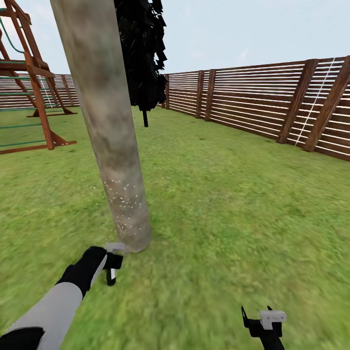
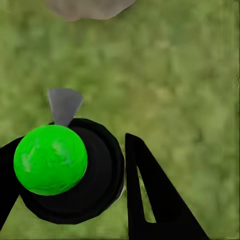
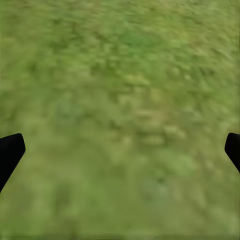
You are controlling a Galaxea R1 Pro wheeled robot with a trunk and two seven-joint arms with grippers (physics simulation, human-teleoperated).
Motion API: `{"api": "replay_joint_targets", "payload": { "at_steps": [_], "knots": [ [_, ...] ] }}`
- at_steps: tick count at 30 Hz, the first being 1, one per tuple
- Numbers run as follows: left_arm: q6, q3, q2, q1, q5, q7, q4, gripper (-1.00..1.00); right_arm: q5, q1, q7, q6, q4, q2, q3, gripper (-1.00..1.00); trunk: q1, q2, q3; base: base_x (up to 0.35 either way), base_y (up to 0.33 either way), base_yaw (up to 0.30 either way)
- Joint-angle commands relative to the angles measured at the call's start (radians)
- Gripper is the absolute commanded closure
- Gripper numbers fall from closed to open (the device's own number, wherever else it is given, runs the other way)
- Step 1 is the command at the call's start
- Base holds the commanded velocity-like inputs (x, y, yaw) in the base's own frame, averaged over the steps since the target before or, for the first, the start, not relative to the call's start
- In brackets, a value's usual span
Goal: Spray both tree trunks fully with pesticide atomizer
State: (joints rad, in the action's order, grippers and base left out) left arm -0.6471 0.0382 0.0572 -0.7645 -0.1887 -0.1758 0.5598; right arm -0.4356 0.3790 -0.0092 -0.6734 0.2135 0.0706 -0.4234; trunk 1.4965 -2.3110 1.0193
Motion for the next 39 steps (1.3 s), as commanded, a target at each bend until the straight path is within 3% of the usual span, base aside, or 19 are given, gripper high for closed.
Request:
{"api": "replay_joint_targets", "payload": {
  "at_steps": [1, 2, 3, 4, 5, 7, 11, 16, 20, 22, 28, 39],
  "knots": [
    [0.005, 0.001, -0.015, 0.000, -0.007, 0.031, -0.019, 1.00, 0.000, 0.000, 0.000, 0.000, 0.000, 0.000, 0.000, -1.00, 0.000, 0.000, 0.000, 0.000, 0.000, 0.000],
    [0.009, 0.001, -0.026, 0.000, 0.008, 0.087, -0.039, 1.00, 0.000, 0.000, 0.000, 0.000, 0.000, 0.000, 0.000, -1.00, 0.000, 0.000, 0.000, 0.000, 0.000, 0.000],
    [0.010, 0.004, -0.026, 0.002, 0.038, 0.105, -0.050, 1.00, 0.000, 0.000, 0.000, 0.000, 0.000, 0.000, 0.000, -1.00, 0.000, 0.000, 0.000, 0.000, 0.000, 0.000],
    [0.013, 0.018, -0.023, 0.014, 0.104, 0.116, -0.066, 1.00, 0.000, 0.000, 0.000, 0.000, 0.000, 0.000, 0.000, -1.00, 0.000, 0.000, 0.000, 0.000, 0.000, 0.000],
    [0.024, 0.028, -0.016, 0.027, 0.146, 0.120, -0.073, 1.00, 0.000, 0.000, 0.001, 0.000, 0.000, 0.000, 0.000, -1.00, 0.000, 0.000, 0.000, 0.000, 0.000, 0.000],
    [0.092, 0.039, 0.007, 0.047, 0.188, 0.124, -0.082, 1.00, 0.000, 0.000, 0.001, 0.000, 0.000, 0.000, 0.000, -1.00, 0.000, 0.000, 0.000, 0.018, -0.003, 0.000],
    [0.125, 0.043, 0.013, 0.051, 0.197, 0.129, -0.152, 1.00, 0.000, 0.000, 0.001, 0.000, 0.000, 0.000, 0.000, -1.00, 0.000, 0.000, 0.000, 0.167, -0.155, 0.000],
    [0.128, 0.044, 0.007, 0.051, 0.193, 0.130, -0.159, 1.00, 0.000, 0.000, 0.001, 0.000, 0.000, 0.000, 0.000, -1.00, 0.000, 0.000, 0.000, 0.154, -0.237, 0.016],
    [0.128, 0.044, 0.002, 0.051, 0.201, 0.251, -0.159, 1.00, 0.000, 0.000, 0.000, 0.000, 0.000, 0.000, 0.000, -1.00, 0.000, 0.000, 0.000, 0.096, -0.266, 0.206],
    [0.128, 0.045, -0.001, 0.051, 0.204, 0.266, -0.159, 1.00, 0.000, 0.000, 0.001, 0.000, 0.000, 0.000, 0.000, -1.00, 0.000, 0.000, 0.000, 0.092, -0.267, 0.271],
    [0.129, 0.045, -0.002, 0.051, 0.204, 0.269, -0.155, 1.00, 0.000, 0.000, 0.001, 0.000, 0.000, 0.000, 0.000, -1.00, 0.000, 0.000, 0.000, 0.043, -0.271, 0.242],
    [0.129, 0.045, -0.011, 0.051, 0.204, 0.269, -0.155, 1.00, 0.000, 0.000, 0.001, 0.000, 0.000, -0.002, 0.001, -1.00, 0.000, 0.000, 0.000, 0.030, -0.275, 0.025]
  ]
}}
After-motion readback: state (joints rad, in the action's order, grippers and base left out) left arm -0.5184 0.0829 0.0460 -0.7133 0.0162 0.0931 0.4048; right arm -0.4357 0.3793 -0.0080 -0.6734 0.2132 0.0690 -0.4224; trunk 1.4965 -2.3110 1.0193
